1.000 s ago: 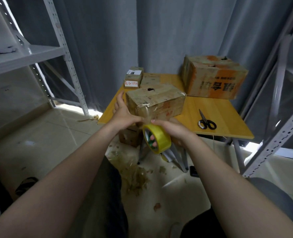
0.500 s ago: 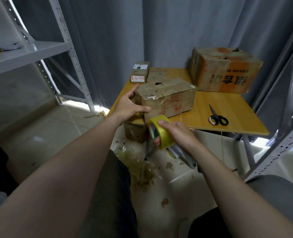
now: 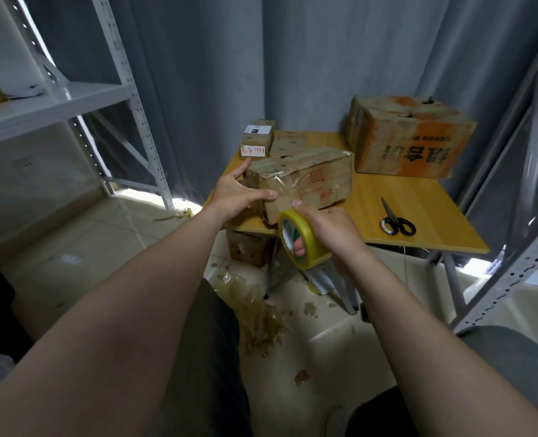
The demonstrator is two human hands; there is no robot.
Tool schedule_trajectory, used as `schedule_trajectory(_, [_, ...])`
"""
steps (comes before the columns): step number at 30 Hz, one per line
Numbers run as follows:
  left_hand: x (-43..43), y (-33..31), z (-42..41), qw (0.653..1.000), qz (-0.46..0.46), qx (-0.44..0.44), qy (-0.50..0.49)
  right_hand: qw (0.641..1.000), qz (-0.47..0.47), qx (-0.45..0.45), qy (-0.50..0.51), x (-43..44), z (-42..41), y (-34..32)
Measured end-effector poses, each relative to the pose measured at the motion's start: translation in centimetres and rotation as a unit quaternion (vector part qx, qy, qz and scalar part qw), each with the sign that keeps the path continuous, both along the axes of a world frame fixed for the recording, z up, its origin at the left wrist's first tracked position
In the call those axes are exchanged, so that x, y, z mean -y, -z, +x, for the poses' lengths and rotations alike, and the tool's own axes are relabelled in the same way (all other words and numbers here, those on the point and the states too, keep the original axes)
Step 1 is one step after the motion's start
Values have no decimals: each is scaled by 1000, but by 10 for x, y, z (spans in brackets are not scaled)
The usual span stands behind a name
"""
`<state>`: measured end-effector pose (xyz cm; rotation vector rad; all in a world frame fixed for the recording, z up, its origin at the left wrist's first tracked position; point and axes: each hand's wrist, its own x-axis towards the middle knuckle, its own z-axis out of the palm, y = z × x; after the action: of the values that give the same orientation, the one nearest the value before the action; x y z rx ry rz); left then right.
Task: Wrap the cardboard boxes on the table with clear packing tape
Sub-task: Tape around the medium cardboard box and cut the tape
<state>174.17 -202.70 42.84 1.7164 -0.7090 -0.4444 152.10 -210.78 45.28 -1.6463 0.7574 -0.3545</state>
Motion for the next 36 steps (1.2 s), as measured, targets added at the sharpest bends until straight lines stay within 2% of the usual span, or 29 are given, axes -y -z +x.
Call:
schedule_trajectory(4, [-2,-9,3,998,-5,-55,-29,1000,-1,-30,-8,3,3,-9])
schedule_trajectory(11, [-1,-22,5,991,37,-114,-58,999,-7,30,14,1,-4,-16])
schedule_trajectory(15, [-1,-25,8,990,41,-126,-46,998,10,54,25,-5,0,-13])
schedule_trajectory(20, [-1,-28,15,983,43,-176,-34,999,-2,11,45,-7,6,10])
schedule_trajectory(30, [1,-31,24,969,86,-233,-10,999,6,8,49,-6,18,11])
schedule_trajectory(36, [0,-33,33,951,113,-285,39,998,3,-15,55,-11,31,23])
